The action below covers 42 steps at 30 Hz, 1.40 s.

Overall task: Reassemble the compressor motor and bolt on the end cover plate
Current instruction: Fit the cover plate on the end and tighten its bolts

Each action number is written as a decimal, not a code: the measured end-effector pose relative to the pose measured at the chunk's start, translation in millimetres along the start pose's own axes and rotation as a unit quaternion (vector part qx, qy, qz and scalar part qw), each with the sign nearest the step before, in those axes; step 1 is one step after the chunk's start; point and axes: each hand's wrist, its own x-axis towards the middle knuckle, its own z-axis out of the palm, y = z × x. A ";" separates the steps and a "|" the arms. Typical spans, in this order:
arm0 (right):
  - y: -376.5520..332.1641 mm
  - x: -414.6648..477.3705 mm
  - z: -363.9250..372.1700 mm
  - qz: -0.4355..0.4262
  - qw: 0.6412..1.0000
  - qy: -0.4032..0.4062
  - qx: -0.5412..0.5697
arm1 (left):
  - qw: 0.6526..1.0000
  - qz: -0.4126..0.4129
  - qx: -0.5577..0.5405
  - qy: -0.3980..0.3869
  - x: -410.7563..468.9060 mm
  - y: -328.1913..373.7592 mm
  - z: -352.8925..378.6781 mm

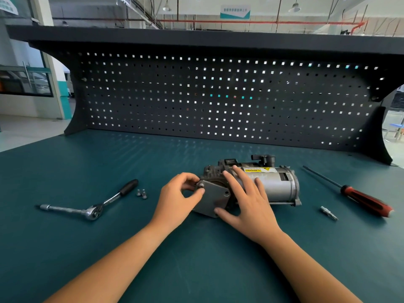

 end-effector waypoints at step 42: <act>-4.3 -1.5 -10.3 0.277 0.931 0.003 0.236 | 0.882 -0.120 0.449 -0.074 23.7 -59.1 -75.8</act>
